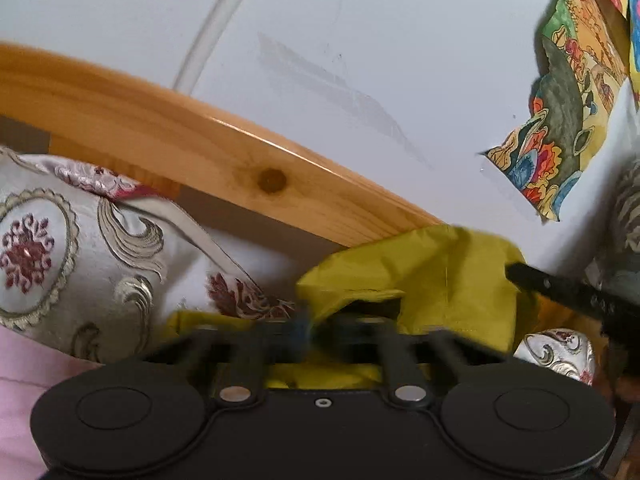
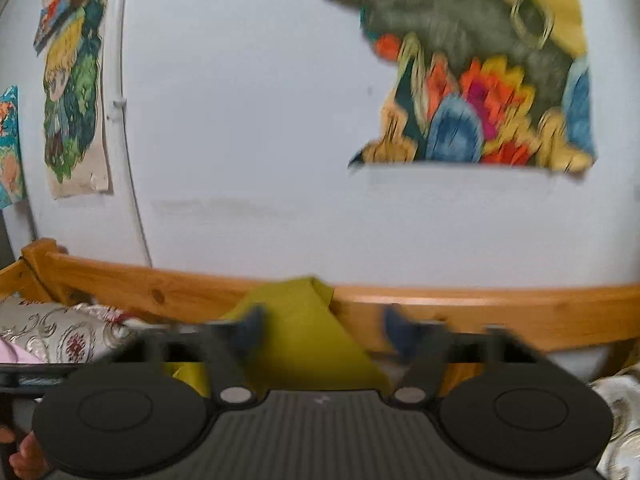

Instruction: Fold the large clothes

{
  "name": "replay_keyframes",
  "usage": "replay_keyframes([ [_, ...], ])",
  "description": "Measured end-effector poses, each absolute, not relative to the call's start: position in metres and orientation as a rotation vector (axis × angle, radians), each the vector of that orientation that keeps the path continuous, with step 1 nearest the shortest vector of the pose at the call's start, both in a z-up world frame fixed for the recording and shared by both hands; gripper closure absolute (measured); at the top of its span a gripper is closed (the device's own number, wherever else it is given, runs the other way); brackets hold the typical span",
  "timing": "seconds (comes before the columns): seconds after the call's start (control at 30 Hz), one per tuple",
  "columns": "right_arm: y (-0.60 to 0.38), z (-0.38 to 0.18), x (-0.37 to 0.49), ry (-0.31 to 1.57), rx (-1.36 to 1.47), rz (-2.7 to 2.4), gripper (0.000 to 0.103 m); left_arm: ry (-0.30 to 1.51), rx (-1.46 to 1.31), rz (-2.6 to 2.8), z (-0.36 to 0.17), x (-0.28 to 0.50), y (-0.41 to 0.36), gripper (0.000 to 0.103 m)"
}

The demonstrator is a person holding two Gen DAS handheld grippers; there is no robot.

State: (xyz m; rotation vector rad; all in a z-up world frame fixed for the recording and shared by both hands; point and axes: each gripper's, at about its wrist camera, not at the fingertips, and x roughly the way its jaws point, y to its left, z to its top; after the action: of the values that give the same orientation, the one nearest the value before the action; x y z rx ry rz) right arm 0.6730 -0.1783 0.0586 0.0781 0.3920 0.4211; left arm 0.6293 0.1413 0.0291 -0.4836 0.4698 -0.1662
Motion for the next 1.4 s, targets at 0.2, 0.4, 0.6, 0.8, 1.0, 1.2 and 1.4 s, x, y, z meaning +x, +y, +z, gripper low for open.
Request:
replay_keyframes([
  [0.2,-0.198,0.047,0.592,0.266,0.040,0.484,0.099,0.334,-0.445,-0.209,0.036,0.569,0.134,0.103],
  [0.4,-0.216,0.025,0.479,0.176,-0.082,0.570,0.100,0.314,-0.313,-0.312,0.023,0.461,0.118,0.102],
  [0.6,-0.206,-0.024,0.412,0.261,-0.353,0.599,0.099,0.485,-0.266,-0.357,-0.015,0.402,0.112,0.069],
  [0.8,-0.222,-0.039,0.393,0.383,-0.436,0.609,0.075,0.455,-0.260,-0.268,-0.006,0.376,0.134,0.038],
  [1.0,-0.239,0.026,0.424,0.242,-0.165,0.501,0.029,0.277,-0.338,-0.141,0.039,0.416,0.136,0.015],
  [1.2,-0.192,0.025,0.491,0.314,-0.133,0.460,0.024,0.447,-0.266,-0.136,0.028,0.476,0.095,0.015],
  [1.4,-0.167,-0.046,0.485,0.396,-0.319,0.454,0.020,0.605,-0.224,-0.162,-0.036,0.461,0.075,0.013],
])
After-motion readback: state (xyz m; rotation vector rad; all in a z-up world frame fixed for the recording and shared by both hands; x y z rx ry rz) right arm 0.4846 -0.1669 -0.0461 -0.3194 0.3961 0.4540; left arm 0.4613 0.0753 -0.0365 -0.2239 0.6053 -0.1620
